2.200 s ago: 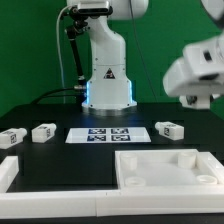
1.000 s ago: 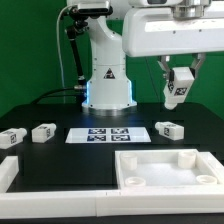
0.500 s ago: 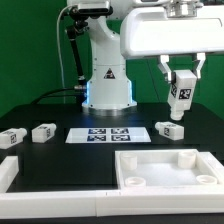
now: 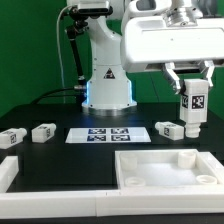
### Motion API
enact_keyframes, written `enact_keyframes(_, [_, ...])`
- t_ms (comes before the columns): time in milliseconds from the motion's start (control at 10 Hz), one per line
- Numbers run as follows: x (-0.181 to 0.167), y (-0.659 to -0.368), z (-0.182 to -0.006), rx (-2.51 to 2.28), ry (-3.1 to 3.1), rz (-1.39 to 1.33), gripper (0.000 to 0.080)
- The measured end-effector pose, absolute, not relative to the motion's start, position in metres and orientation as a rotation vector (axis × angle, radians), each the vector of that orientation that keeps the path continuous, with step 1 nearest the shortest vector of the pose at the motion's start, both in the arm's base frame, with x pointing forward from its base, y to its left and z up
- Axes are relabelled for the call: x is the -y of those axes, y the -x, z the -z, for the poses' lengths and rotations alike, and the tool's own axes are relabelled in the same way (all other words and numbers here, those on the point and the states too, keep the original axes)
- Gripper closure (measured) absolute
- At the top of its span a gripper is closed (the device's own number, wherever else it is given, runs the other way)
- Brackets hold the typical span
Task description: Assemble square table
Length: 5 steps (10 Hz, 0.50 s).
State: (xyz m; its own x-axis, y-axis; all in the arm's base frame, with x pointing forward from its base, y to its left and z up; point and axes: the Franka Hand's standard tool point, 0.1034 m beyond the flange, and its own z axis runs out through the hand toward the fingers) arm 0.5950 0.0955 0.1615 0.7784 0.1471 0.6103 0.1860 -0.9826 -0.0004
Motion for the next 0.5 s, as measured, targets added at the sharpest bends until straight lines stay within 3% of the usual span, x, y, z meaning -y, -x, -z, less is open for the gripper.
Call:
enact_keyframes(300, [-0.096, -0.596, -0.161, 0.276, 2.908, 0.984, 0.0508])
enact_keyframes(500, [-0.101, -0.599, -0.150, 0.276, 2.908, 0.967, 0.0508])
